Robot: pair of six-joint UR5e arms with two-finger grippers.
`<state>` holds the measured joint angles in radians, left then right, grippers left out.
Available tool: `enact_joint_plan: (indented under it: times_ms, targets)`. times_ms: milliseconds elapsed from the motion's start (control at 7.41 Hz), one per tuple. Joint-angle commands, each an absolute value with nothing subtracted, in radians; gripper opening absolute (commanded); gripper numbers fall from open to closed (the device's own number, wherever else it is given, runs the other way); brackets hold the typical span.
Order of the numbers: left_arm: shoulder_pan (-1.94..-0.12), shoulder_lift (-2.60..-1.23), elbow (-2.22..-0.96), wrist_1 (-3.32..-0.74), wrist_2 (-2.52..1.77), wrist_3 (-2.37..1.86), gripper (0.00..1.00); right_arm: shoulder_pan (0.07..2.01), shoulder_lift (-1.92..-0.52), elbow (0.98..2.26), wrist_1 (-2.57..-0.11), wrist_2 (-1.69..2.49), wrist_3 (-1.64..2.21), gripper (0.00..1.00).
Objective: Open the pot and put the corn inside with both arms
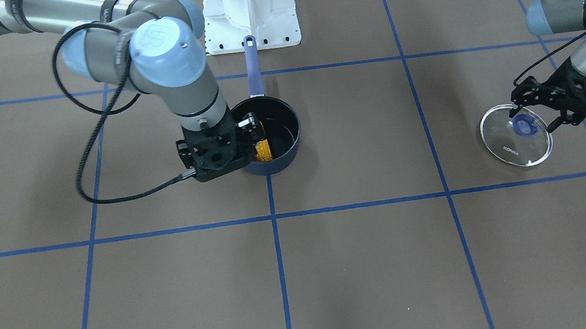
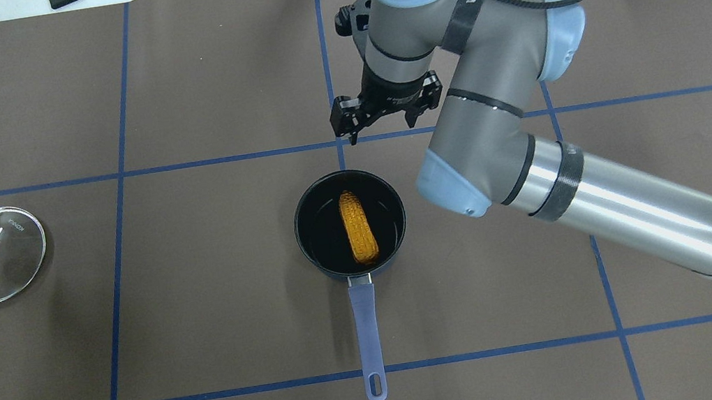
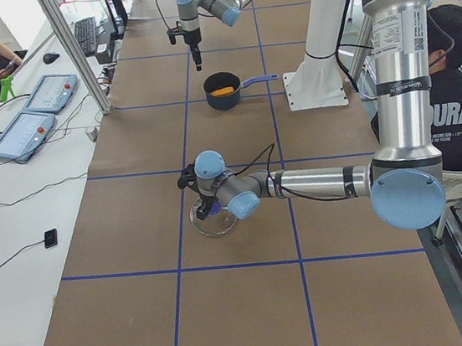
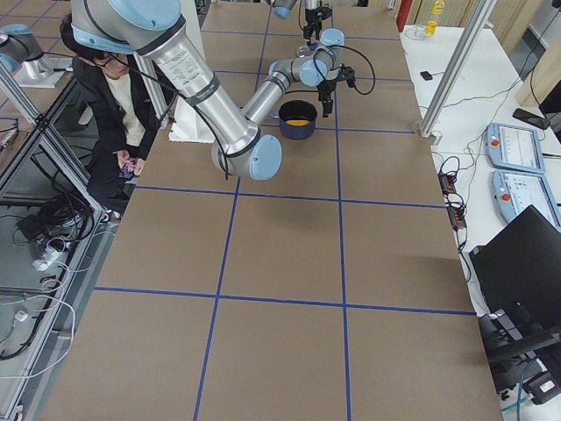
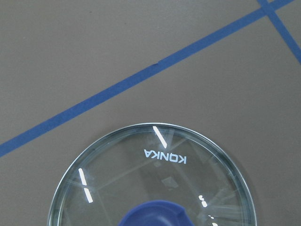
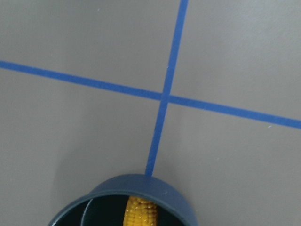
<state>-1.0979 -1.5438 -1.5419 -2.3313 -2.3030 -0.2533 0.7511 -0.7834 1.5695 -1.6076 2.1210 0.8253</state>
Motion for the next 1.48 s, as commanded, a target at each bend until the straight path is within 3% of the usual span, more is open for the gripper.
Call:
enact_joint_plan:
  times_ms: [0,810,1349]
  targets:
    - [-1.237,-1.557,-1.540,-2.205,-2.399,-0.068,0.97,0.892,-0.926,1.646,-1.608,2.189,0.659,1.00]
    - [-1.445,-1.617,-1.514,-1.936,-2.448,0.262,0.97,1.355,-1.302,1.672,-1.603,2.356,0.168,1.00]
    - [-1.496,-1.615,-1.470,-1.934,-2.487,0.259,0.97,1.493,-1.417,1.660,-1.603,2.422,0.129,1.00]
